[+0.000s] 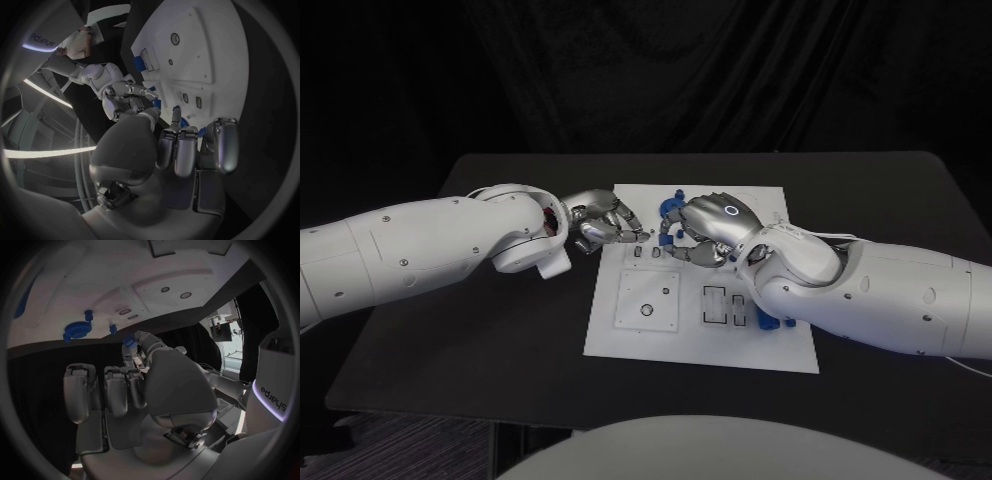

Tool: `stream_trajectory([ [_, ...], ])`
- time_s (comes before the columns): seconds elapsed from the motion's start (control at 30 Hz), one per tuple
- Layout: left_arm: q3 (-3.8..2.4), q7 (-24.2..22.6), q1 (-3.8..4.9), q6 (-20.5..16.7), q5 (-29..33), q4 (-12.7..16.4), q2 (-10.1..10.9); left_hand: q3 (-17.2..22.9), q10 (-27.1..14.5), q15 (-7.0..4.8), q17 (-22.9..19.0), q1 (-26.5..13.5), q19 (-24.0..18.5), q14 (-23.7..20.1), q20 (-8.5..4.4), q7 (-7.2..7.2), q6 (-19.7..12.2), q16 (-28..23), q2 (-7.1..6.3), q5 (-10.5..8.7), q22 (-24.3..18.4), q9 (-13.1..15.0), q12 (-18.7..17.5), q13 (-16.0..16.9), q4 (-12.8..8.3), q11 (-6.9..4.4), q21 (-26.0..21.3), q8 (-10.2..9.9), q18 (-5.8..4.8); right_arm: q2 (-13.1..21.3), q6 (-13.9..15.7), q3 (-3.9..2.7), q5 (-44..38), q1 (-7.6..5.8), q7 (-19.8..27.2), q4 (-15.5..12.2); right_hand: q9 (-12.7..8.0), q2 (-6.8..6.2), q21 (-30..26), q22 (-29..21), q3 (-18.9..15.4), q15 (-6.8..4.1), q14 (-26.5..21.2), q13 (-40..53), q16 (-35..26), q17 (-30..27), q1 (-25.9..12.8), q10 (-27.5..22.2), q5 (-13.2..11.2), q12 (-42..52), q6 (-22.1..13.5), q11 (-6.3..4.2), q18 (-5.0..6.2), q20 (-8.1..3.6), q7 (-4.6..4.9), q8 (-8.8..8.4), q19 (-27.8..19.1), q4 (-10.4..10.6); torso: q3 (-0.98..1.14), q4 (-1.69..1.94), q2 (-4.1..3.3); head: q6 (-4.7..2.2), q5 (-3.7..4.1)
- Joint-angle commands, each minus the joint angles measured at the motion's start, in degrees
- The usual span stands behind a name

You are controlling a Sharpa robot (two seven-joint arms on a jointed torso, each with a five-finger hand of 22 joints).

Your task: Assemble the parts on the task board

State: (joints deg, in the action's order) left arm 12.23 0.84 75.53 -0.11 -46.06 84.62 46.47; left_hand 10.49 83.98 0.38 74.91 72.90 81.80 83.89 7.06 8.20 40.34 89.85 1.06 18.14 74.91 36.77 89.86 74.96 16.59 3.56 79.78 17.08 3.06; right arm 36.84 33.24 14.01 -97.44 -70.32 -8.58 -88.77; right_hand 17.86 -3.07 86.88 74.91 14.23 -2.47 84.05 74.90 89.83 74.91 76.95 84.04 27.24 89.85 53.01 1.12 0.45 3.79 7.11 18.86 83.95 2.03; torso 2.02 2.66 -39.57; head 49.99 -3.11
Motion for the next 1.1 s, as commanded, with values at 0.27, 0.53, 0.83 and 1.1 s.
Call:
stream_trajectory([
  [0.27, -0.04, -8.26, -0.18, 2.2, 3.05, 0.0, -0.12, -1.26, 6.02, 0.53, 15.09, 0.05, -0.58, 6.11, 0.05, 0.45, -0.29, 0.15, 0.14, 1.25, 7.6, -0.71, 0.14, 15.04, -0.11, 0.59, -0.32, -0.36, 0.22, 0.64, 3.62, -0.05, -0.48, -0.14, 2.38, -1.4, 3.78, -0.05, 0.35, 14.09, 0.01, -0.4, 5.95, 15.1, 0.17, 15.09, -0.56, 5.96, 0.07, 0.15, 1.99, -0.26, 0.31, -0.37, -1.98, 0.15, 4.82, -0.23, 0.02, -0.03, -0.16, 0.01, -0.11],
  [0.53, -0.04, -8.93, -0.19, 2.9, 3.14, -0.01, -0.23, -1.71, 6.02, 0.59, 15.09, 0.25, -0.69, 6.11, 0.11, 0.5, -0.21, 0.15, 0.16, 1.59, 7.62, -0.98, 0.14, 15.04, -0.05, 0.64, -0.41, -0.38, 0.24, 0.58, 3.8, -0.04, -0.48, -0.14, 2.75, -1.61, 3.79, -0.02, 0.32, 14.08, 0.03, -0.4, 5.95, 15.1, 0.17, 15.09, -0.59, 5.96, 0.07, 0.15, 1.91, -0.26, 0.32, -0.37, -1.98, 0.12, 4.8, -0.22, -0.04, 0.07, -0.13, 0.01, -0.28],
  [0.83, -0.04, -8.16, -0.26, 3.62, 3.15, -0.1, -0.67, -2.46, 6.02, 0.47, 15.09, 1.97, -0.65, 6.11, 0.1, 0.18, 1.29, 0.15, 0.61, 4.1, 7.96, -1.96, 0.14, 15.04, -0.23, 0.41, -0.29, -0.18, 0.21, 0.37, 4.42, -0.04, -0.48, -0.14, 3.24, -1.77, 3.81, 0.0, 0.33, 14.08, 0.06, -0.39, 5.95, 15.1, 0.17, 15.09, -0.68, 5.96, -0.01, 0.15, 1.71, -0.24, 0.31, -0.39, -1.94, 0.0, 4.81, -0.21, -0.07, 0.11, -0.06, 0.01, -0.32],
  [1.1, -0.04, -7.63, -0.38, 3.59, 3.15, -0.16, -0.9, -2.64, 6.02, 0.17, 15.09, 3.84, -0.59, 6.11, -0.15, -0.27, 3.3, 0.15, 0.85, 7.05, 8.2, -3.1, 0.14, 15.04, -0.24, 0.03, -0.27, -0.16, 0.2, 0.23, 4.71, -0.04, -0.48, -0.14, 3.52, -2.05, 3.84, 0.03, 0.34, 14.09, 0.08, -0.39, 5.95, 15.1, 0.17, 15.09, -0.71, 5.96, -0.05, 0.15, 1.65, -0.23, 0.31, -0.39, -1.94, -0.03, 4.81, -0.21, -0.07, 0.03, -0.03, 0.01, -0.5],
])
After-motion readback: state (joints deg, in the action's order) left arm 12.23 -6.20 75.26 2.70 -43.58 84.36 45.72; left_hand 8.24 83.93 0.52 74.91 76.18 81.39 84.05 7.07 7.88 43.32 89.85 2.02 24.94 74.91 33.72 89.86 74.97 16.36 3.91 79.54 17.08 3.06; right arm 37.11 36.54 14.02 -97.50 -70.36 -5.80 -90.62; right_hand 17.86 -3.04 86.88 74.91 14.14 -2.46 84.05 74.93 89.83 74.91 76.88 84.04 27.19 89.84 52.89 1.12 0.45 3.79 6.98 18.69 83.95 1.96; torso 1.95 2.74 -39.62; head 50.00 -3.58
